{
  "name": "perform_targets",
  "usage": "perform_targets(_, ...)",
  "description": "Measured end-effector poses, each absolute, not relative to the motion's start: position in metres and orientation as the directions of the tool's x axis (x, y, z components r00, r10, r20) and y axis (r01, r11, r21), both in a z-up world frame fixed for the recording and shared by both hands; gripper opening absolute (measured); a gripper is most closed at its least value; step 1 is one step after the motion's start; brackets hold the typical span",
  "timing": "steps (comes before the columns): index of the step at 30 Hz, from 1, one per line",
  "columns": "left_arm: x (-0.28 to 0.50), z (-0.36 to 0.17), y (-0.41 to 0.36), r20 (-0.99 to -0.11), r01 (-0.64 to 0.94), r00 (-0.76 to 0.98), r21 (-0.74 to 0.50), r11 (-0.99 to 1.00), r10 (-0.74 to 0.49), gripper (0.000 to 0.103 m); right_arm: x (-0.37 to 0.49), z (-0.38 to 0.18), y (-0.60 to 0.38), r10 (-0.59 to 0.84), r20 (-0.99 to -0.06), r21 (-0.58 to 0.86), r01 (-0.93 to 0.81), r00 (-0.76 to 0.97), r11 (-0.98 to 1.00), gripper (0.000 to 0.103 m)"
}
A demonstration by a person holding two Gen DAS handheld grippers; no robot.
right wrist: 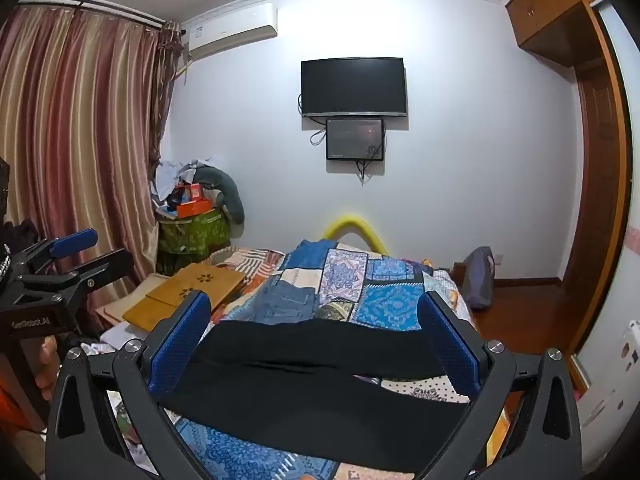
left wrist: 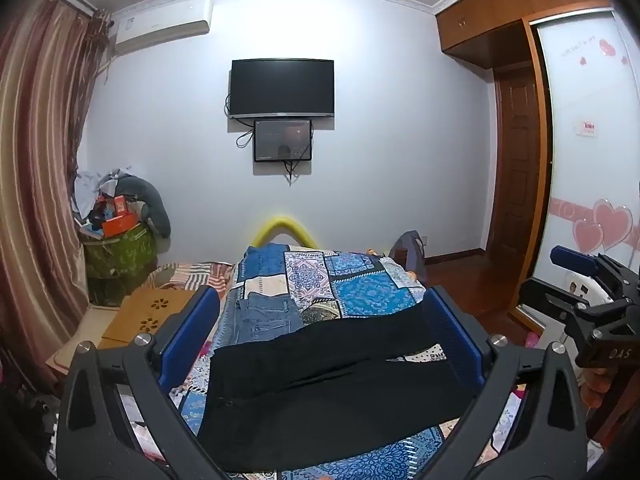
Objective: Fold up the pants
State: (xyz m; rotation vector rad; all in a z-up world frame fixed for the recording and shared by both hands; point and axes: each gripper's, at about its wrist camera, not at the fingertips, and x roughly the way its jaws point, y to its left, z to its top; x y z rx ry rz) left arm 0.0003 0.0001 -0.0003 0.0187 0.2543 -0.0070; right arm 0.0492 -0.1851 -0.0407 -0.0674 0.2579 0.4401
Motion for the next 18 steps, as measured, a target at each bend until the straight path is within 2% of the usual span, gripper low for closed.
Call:
perform_targets(5, 0.005, 0.001, 0.003, -0.274, -0.007, 0.962, -0.009, 1.0, 0.005, 0.103, 0.05, -0.04, -0.185, 0.416, -0.259, -0.005, -0.431, 0.872, 0.902, 0.103)
perform_targets(18, 0.003, -0.009, 0.0, -0.246, 0.004, 0.969, 0.004, 1.0, -0.003, 0.103, 0.05, -0.038, -0.185, 0.405, -0.257, -0.011, -0.421, 0.878, 0.907, 0.103)
